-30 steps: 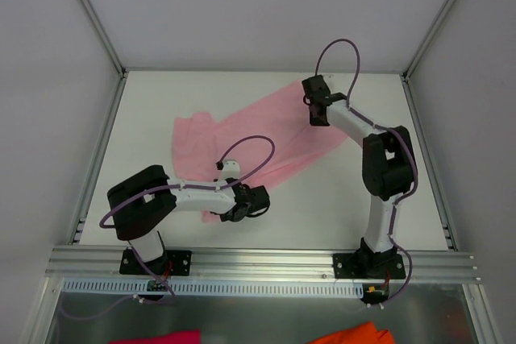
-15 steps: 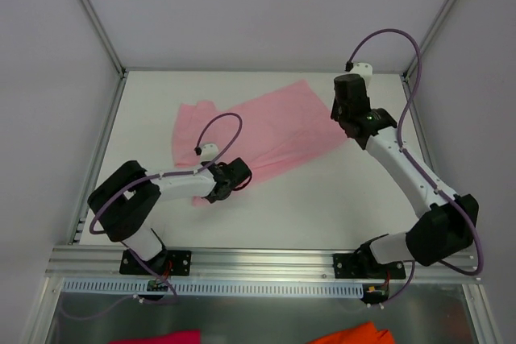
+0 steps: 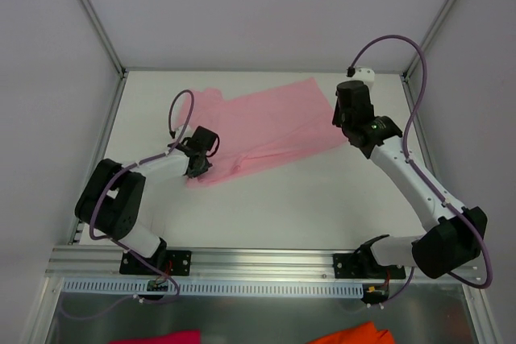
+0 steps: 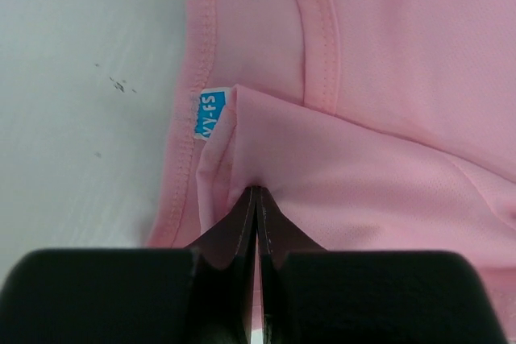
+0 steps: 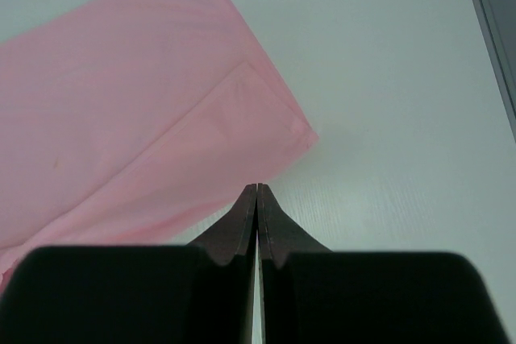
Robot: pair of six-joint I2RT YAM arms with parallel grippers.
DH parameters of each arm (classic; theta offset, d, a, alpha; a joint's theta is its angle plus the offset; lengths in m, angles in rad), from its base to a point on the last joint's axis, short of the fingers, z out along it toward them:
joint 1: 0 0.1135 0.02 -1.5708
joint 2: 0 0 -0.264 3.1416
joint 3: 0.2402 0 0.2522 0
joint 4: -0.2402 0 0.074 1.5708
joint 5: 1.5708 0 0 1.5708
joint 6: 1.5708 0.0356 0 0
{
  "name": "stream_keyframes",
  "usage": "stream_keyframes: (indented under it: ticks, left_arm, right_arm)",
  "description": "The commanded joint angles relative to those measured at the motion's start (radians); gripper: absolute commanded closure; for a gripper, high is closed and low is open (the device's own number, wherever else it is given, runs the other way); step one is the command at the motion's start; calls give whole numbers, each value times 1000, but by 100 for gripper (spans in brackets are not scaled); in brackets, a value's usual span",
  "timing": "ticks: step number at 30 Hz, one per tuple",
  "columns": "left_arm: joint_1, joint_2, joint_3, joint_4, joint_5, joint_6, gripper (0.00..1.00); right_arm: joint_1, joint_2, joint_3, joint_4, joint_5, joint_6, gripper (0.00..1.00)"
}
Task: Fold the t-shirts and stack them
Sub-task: Fold the flattened tshirt in 1/3 of the way
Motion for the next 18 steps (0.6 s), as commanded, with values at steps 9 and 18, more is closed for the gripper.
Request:
stream_keyframes:
  ticks: [9, 18]
  left_arm:
    - [229, 113, 174, 15, 193, 168, 100]
    - [304, 63, 242, 157, 348, 266, 86]
  right_arm:
    - [20, 31, -69, 63, -169, -40, 97]
    - [81, 150, -104, 118, -227, -64, 98]
